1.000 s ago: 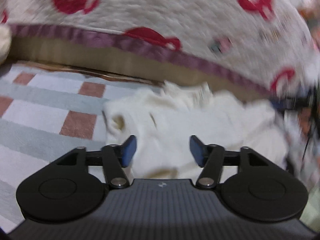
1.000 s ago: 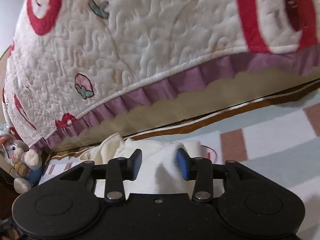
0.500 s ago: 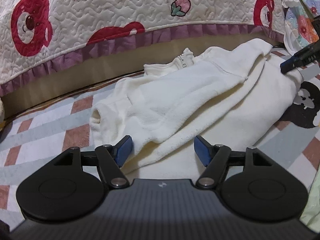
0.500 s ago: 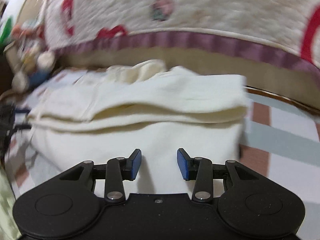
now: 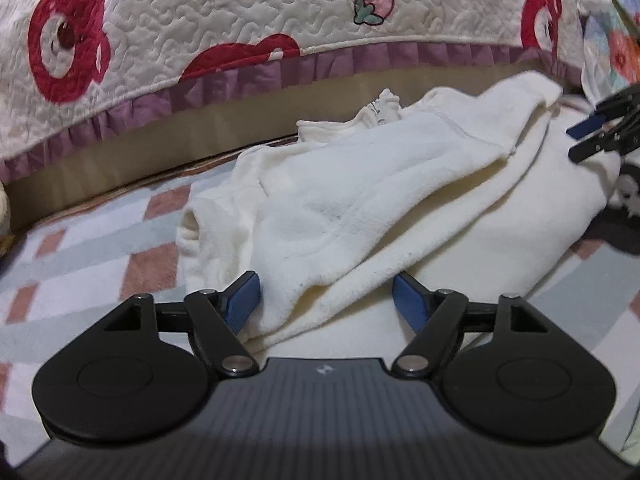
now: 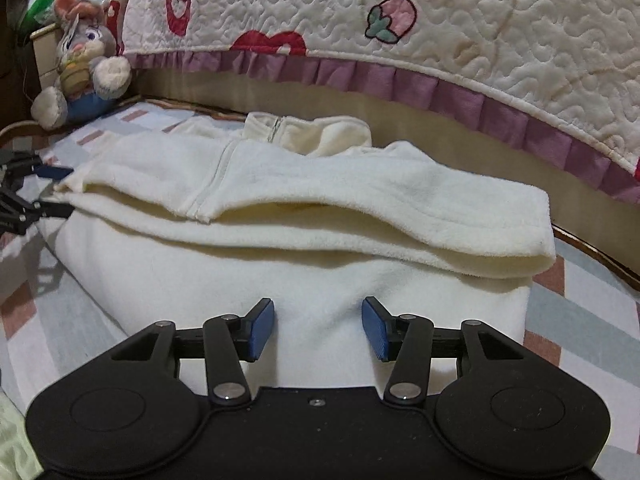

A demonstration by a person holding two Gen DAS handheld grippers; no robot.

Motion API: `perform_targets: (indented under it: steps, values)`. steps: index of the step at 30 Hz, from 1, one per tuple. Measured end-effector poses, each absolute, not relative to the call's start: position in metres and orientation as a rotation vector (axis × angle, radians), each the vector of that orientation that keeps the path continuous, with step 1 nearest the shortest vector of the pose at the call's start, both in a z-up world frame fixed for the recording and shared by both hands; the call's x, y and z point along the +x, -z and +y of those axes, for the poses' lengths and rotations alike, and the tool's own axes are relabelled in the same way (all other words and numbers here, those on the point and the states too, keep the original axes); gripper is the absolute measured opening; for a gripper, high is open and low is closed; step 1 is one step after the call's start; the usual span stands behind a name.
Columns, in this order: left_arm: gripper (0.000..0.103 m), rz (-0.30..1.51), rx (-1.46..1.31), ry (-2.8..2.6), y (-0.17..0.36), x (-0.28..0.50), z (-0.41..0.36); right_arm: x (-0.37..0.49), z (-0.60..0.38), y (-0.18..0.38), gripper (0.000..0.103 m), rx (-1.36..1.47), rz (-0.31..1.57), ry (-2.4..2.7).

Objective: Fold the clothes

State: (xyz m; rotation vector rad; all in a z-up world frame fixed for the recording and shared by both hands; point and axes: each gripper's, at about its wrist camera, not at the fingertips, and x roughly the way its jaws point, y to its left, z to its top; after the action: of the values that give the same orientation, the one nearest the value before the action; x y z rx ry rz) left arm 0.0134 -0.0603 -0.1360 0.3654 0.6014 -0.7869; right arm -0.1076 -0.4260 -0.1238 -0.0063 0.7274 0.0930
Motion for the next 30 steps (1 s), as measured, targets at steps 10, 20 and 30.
perform_targets:
  steps: [10, 20, 30]
  values:
    - [0.078, 0.535, 0.526, 0.691, 0.144, 0.009, -0.072, -0.104, -0.411, 0.129, 0.055, -0.014, 0.740, -0.128]
    - [0.011, 0.507, 0.507, 0.706, 0.112, 0.025, -0.086, -0.108, -0.427, 0.114, 0.056, -0.059, 0.687, -0.045]
    - [0.007, 0.497, 0.552, 0.646, 0.069, 0.126, -0.122, -0.070, -0.481, 0.119, 0.056, -0.200, 0.779, -0.011]
